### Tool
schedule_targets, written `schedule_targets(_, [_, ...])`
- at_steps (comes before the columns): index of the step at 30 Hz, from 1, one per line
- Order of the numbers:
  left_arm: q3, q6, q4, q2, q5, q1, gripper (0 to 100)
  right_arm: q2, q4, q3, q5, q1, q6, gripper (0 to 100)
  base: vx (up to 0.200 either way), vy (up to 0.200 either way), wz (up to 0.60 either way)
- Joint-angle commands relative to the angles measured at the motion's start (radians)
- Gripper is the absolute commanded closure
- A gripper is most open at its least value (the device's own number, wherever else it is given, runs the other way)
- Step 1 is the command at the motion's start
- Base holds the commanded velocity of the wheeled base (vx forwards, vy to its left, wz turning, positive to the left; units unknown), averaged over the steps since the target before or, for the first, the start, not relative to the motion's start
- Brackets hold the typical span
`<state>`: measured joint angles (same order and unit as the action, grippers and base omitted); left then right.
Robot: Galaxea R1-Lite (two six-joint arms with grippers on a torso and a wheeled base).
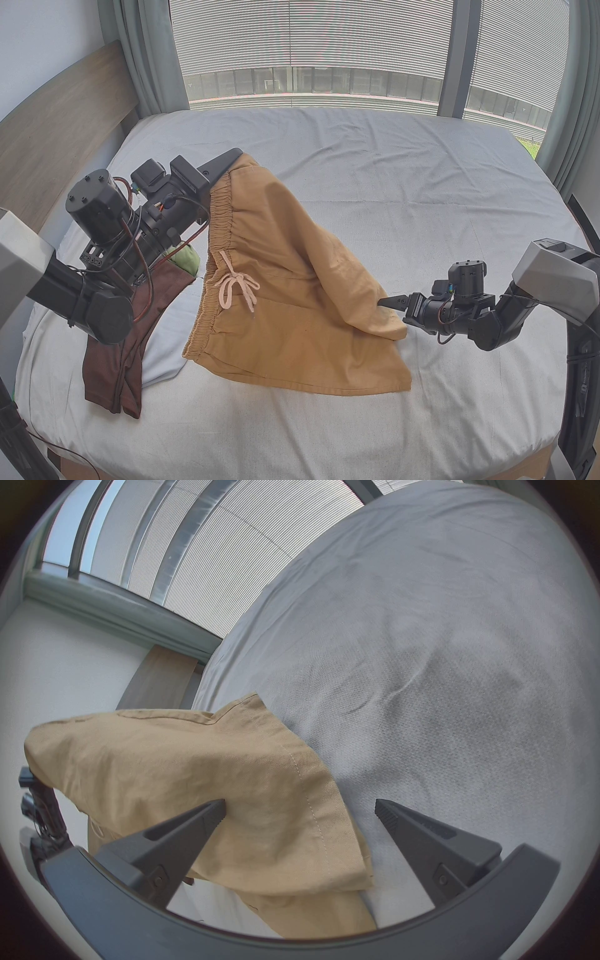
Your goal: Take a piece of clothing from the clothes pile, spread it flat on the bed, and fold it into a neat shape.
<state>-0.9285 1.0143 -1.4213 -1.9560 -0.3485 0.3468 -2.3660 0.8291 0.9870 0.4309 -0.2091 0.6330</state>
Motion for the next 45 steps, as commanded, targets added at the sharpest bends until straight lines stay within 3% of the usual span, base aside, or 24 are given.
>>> schedule_targets(1, [0.017,0.0,-0.025,-0.008,-0.003,0.0,100,-0.035,0.008,0.033,0.025,-0.006,0.062,0,0.0,0.0,0.0])
schedule_targets(8, [0.027,0.0,-0.033,-0.009,-0.004,-0.002,100,-0.033,0.054,0.035,0.111,-0.007,0.189,0,0.0,0.0,0.0])
schedule_targets(17, [0.03,0.0,-0.033,-0.011,-0.004,-0.005,100,-0.027,0.102,0.007,0.114,-0.001,0.22,0,0.0,0.0,0.0])
schedule_targets(18, [0.03,0.0,-0.033,-0.011,-0.004,-0.005,100,-0.026,0.1,-0.001,0.114,-0.001,0.218,100,0.0,0.0,0.0])
schedule_targets(31, [0.031,0.001,-0.062,-0.032,0.002,-0.008,100,0.016,0.119,-0.11,0.123,-0.004,0.206,100,0.0,0.0,0.0])
schedule_targets(35, [0.05,0.0,-0.065,-0.032,-0.001,-0.02,100,0.088,0.142,-0.183,0.167,-0.004,0.203,100,0.0,0.0,0.0])
schedule_targets(45, [0.152,-0.059,-0.042,-0.095,-0.052,-0.074,100,0.119,0.111,-0.335,0.177,-0.01,0.031,100,0.0,0.0,0.0])
